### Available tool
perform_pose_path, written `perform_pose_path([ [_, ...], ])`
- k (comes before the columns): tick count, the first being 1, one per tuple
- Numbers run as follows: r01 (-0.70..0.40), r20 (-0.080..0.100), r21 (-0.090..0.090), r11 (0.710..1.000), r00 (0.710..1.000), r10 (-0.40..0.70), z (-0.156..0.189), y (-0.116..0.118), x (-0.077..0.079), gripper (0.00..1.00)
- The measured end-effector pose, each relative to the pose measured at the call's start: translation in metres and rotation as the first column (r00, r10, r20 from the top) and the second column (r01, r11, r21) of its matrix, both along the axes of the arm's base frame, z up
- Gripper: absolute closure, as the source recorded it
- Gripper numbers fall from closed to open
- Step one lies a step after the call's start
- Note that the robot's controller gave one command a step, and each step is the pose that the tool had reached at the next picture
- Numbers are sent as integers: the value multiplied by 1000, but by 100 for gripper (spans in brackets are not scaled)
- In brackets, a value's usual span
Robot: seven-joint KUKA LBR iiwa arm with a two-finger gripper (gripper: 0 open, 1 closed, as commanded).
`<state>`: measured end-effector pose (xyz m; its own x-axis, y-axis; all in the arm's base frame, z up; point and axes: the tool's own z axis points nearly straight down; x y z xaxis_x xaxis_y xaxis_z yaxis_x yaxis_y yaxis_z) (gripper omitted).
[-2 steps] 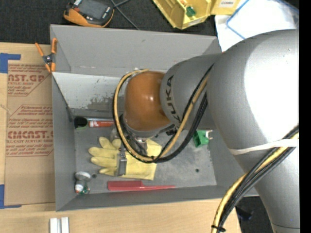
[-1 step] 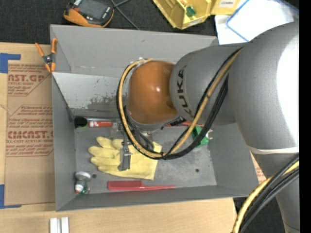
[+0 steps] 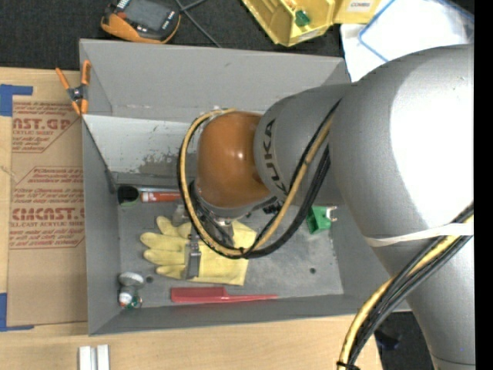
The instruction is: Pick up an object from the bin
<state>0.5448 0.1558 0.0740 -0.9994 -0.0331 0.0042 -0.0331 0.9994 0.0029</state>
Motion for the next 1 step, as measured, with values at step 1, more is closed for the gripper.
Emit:
perform_pose_path([
  [1,-67,21,6,998,998,67,-4,26,-5,0],
])
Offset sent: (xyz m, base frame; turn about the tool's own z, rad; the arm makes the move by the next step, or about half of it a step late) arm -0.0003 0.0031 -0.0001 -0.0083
